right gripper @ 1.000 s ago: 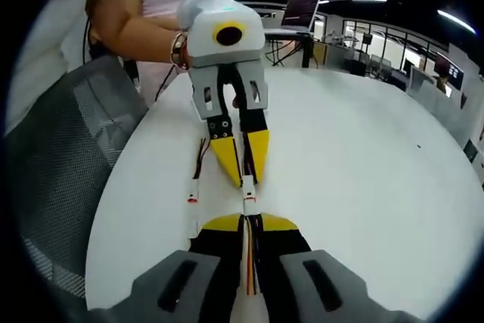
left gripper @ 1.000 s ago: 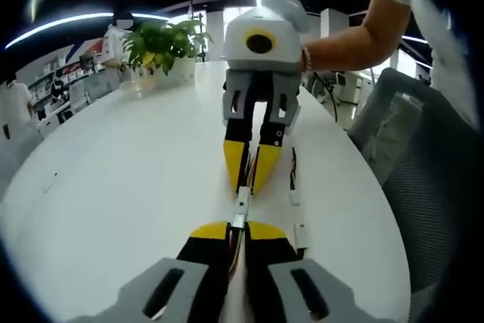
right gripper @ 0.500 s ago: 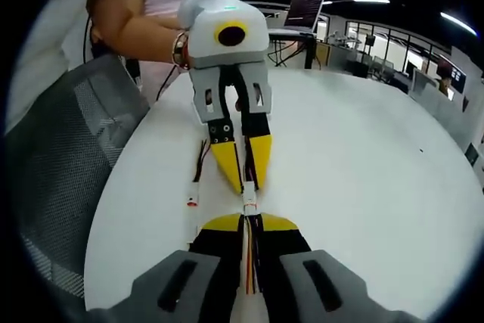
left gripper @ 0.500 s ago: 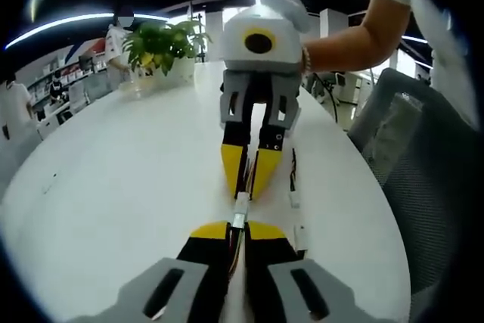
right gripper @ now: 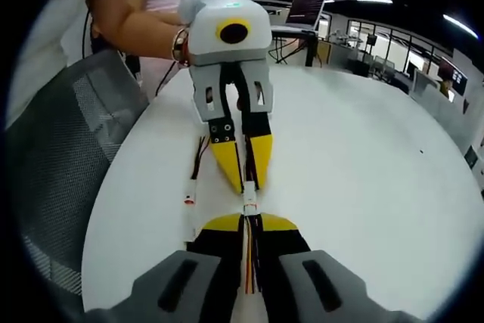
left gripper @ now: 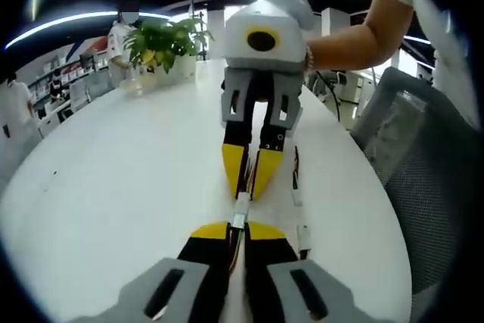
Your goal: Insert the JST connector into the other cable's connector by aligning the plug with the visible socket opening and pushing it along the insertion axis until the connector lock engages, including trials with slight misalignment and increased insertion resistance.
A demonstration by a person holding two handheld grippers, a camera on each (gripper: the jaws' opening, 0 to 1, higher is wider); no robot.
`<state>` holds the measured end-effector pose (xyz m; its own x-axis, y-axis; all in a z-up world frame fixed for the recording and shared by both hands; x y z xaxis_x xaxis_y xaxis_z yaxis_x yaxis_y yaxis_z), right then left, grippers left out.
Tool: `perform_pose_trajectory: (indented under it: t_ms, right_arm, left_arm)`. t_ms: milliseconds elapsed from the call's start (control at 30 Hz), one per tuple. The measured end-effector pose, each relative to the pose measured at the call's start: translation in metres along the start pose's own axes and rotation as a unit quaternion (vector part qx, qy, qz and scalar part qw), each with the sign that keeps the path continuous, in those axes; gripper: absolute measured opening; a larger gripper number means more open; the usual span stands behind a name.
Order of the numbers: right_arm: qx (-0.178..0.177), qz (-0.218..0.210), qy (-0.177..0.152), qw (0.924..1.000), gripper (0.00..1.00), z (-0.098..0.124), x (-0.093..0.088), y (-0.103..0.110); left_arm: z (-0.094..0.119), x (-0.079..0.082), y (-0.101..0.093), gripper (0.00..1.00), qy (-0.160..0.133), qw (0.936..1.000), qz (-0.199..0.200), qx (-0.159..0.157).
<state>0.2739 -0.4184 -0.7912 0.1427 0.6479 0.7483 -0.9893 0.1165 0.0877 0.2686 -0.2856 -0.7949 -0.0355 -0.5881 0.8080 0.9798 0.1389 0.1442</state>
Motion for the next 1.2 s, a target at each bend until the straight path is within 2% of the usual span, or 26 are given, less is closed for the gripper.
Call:
perform_pose_trajectory:
  t_ms: [900, 1200]
  right_arm:
    - [0.006, -0.004, 0.008, 0.9999, 0.03, -0.004, -0.0039, -0.0007]
    - [0.001, -0.003, 0.004, 1.0, 0.03, -0.0006, 0.0, -0.0058]
  left_arm:
    - [-0.0058, -0.0018, -0.0013, 0.0, 0.008, 0.9999, 0.004, -0.007]
    - [-0.0048, 0.0015, 0.0052, 0.0, 0.006, 1.0, -0.003, -0.005]
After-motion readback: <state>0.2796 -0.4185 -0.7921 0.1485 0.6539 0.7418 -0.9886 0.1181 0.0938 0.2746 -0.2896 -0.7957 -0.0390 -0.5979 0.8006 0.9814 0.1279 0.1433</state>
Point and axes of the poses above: the point that each gripper's makers call its tool centre point, and the gripper's own axes: z roughly backward along the fingers, y roughly to its left, x roughly out of its top, the point moved 8 cm from there along z, roughly backward along the fingers, and after that the axes turned 8 degrees about -z, right-handed, at the moved point
